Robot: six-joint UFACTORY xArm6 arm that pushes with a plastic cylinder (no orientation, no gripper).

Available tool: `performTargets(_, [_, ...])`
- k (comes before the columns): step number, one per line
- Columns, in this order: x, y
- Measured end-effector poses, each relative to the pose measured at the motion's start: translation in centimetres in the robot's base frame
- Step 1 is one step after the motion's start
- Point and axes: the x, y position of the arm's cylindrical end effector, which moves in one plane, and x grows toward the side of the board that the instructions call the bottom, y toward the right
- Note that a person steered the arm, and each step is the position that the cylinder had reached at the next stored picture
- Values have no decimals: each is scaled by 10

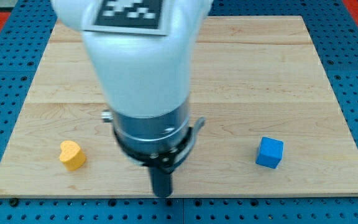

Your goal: Push the blue triangle to the left of red star

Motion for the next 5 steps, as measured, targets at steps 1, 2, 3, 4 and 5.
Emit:
performTargets(1, [-15, -4])
performTargets(2, [-16, -39])
performTargets(3, [-20, -44])
performTargets(4, [-16, -18])
performTargets(5, [-16, 20])
